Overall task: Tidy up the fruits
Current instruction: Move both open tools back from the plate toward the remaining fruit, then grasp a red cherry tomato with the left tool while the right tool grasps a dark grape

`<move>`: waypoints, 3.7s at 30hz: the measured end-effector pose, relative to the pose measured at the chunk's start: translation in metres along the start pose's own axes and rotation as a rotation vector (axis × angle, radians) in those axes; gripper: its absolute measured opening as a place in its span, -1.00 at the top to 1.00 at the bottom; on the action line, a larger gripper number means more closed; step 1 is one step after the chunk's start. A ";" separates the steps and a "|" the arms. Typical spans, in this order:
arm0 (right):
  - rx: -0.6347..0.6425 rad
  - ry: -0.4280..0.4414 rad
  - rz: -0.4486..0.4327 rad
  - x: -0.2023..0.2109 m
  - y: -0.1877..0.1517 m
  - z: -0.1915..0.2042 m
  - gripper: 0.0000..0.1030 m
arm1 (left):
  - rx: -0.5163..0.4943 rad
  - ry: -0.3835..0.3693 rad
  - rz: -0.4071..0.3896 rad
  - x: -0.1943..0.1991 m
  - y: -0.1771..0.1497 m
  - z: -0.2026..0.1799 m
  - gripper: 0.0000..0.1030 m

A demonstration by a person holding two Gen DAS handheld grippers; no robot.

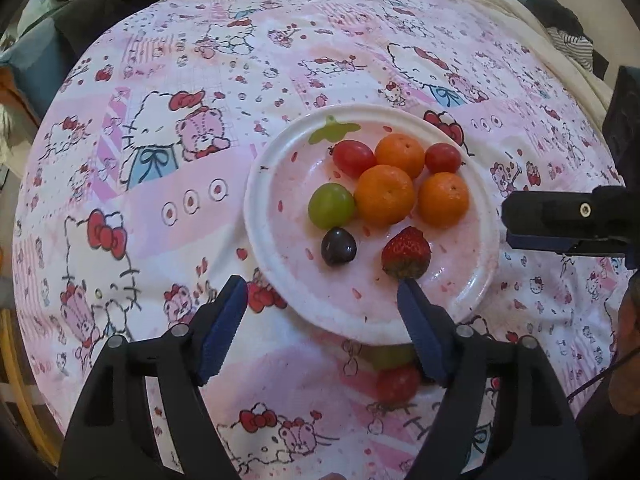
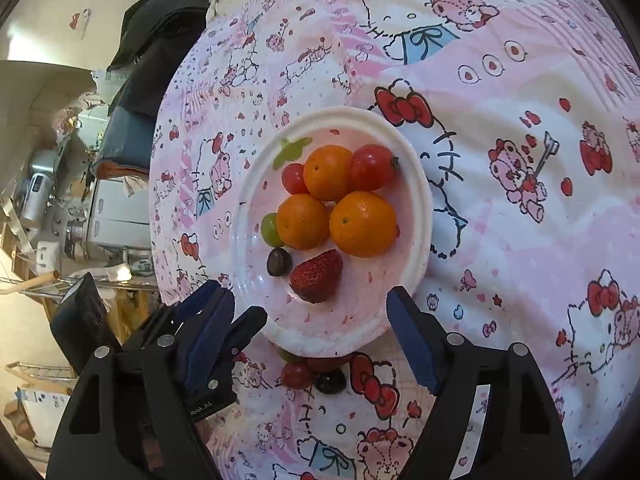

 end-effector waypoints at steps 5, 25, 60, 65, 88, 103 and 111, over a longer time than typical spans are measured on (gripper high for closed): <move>0.000 0.010 -0.022 0.011 -0.009 0.004 -0.58 | 0.007 -0.011 -0.020 0.017 -0.005 -0.003 -0.45; -0.085 0.025 -0.097 0.055 -0.068 -0.012 -0.60 | 0.134 -0.062 -0.008 0.049 -0.054 0.011 -0.45; -0.110 -0.145 -0.078 0.047 -0.073 -0.034 -0.67 | -0.167 -0.152 0.166 -0.023 -0.053 -0.039 0.45; -0.098 -0.149 -0.080 0.047 -0.074 -0.031 -0.67 | -0.160 -0.175 0.166 -0.023 -0.055 -0.040 0.53; 0.039 -0.144 0.001 0.020 -0.080 -0.006 -0.17 | 0.137 -0.044 0.071 0.060 -0.087 0.027 0.54; 0.370 -0.411 0.120 -0.079 -0.085 0.035 0.13 | 0.229 -0.055 0.025 0.068 -0.080 0.040 0.54; 0.411 -0.468 0.094 -0.081 -0.084 0.038 0.51 | 0.245 -0.044 0.033 0.062 -0.079 0.042 0.54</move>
Point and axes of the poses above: each gripper's, at about its wrist camera, not at the fingertips, and x roughly against the way its jaws point, z to its left, y to its top, the point moved 3 cm from there along -x, roughly the way its jaws point, and after that the axes turned 5 degrees about z, right-handed, at the moved point
